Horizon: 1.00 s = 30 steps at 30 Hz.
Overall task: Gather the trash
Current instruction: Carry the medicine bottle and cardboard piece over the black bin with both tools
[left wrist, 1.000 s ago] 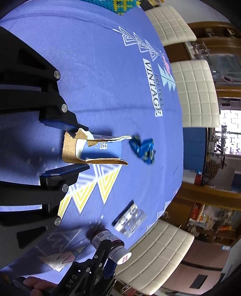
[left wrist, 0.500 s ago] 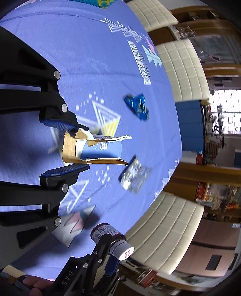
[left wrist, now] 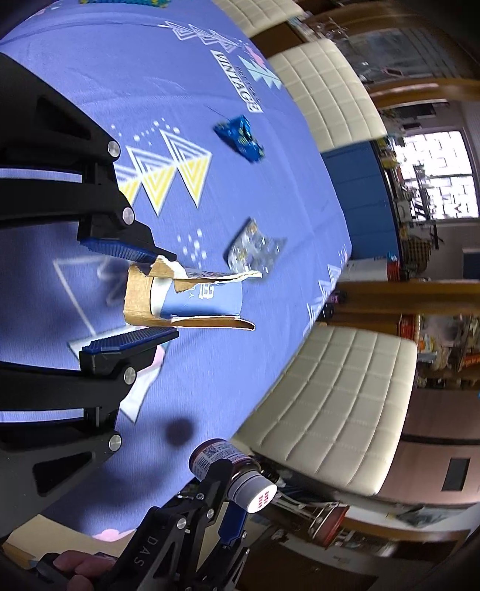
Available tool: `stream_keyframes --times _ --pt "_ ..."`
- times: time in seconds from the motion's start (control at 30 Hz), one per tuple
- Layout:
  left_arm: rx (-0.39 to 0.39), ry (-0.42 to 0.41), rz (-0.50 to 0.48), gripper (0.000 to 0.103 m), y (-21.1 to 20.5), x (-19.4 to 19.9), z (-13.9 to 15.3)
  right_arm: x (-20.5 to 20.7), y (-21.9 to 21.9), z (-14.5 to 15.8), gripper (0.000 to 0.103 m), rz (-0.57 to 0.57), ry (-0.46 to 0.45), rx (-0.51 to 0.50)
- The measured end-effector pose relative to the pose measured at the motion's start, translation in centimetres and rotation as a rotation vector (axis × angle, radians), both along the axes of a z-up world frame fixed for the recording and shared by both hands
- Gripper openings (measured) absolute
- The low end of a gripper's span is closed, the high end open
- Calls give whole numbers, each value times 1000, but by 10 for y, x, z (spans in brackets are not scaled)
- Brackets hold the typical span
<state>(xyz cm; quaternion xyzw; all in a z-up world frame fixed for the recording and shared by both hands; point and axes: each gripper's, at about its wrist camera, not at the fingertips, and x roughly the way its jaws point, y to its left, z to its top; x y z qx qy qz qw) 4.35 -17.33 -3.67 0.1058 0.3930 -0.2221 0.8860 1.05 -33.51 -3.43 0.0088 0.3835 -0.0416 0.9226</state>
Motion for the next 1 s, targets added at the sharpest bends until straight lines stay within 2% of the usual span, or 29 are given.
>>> stream_keyframes --times 0.5,1.0 --pt "40 -23 -161 34 -78 -26 4 -37 -66 -1 47 -132 -19 22" --pt "62 -35 -285 34 -134 -49 5 -65 -112 -6 47 -222 -15 19"
